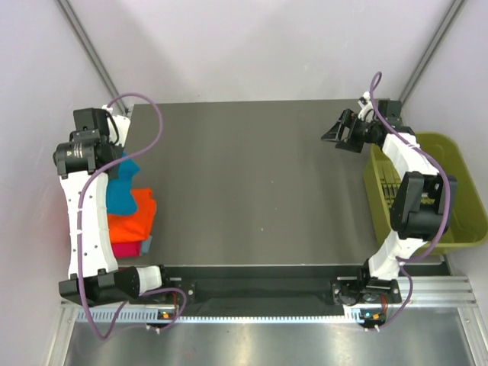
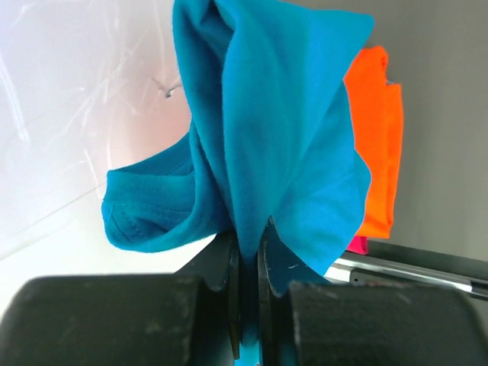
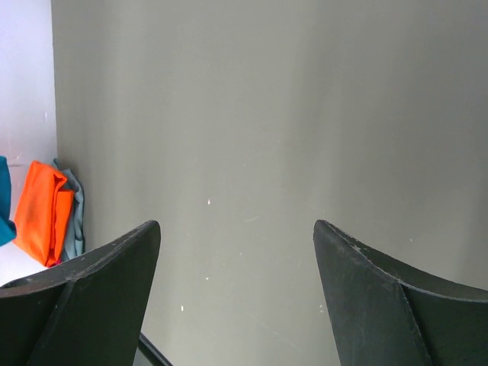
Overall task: Fold and stack the t-shirts
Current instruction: Neatly place the folded tshirt to the corner
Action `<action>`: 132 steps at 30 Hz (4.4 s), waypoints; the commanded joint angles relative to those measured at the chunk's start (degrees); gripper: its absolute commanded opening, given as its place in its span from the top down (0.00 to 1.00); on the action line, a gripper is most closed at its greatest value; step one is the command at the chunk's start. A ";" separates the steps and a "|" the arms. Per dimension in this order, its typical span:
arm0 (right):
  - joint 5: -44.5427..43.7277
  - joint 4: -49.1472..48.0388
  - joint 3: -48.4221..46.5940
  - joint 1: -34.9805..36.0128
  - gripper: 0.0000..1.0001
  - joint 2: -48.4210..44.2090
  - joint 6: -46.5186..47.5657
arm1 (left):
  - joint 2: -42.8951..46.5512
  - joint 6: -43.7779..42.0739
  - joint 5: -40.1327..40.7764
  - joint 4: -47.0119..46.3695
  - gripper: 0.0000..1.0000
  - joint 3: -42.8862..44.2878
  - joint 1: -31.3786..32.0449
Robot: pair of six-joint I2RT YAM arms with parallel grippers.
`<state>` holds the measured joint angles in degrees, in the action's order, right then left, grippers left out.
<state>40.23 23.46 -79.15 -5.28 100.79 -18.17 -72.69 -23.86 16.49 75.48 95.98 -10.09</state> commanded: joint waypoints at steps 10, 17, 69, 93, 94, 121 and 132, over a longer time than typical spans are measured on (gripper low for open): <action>0.73 -2.72 -1.62 0.44 0.18 0.72 0.07 | 0.53 -1.19 -9.29 10.83 1.00 -0.09 1.03; 0.64 -2.81 -0.56 0.44 0.18 -0.25 0.33 | 1.14 -0.23 -6.30 10.83 1.00 -4.13 6.22; 1.34 -1.75 -0.65 0.09 0.18 0.19 0.77 | -4.65 2.24 14.18 -10.53 1.00 -20.31 -2.83; 1.52 -1.32 -1.35 -0.79 0.18 0.98 0.68 | -7.74 6.28 17.96 -17.03 0.83 -19.17 -5.91; 1.61 -1.31 -1.35 -0.79 0.18 1.16 0.68 | -7.73 6.28 18.05 -17.47 0.82 -18.99 -5.91; -10.23 -1.13 -6.45 -2.72 0.00 -20.71 10.60 | -10.55 23.59 -48.75 -26.95 0.01 15.12 -3.54; -52.08 12.83 -8.74 -2.28 0.00 -31.53 13.60 | -7.74 30.54 -40.84 -39.01 0.01 -1.67 -2.48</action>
<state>1.74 29.32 -86.52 -7.31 70.54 -7.40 -82.02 4.84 -24.43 41.93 95.90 -13.28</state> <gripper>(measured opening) 0.996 0.987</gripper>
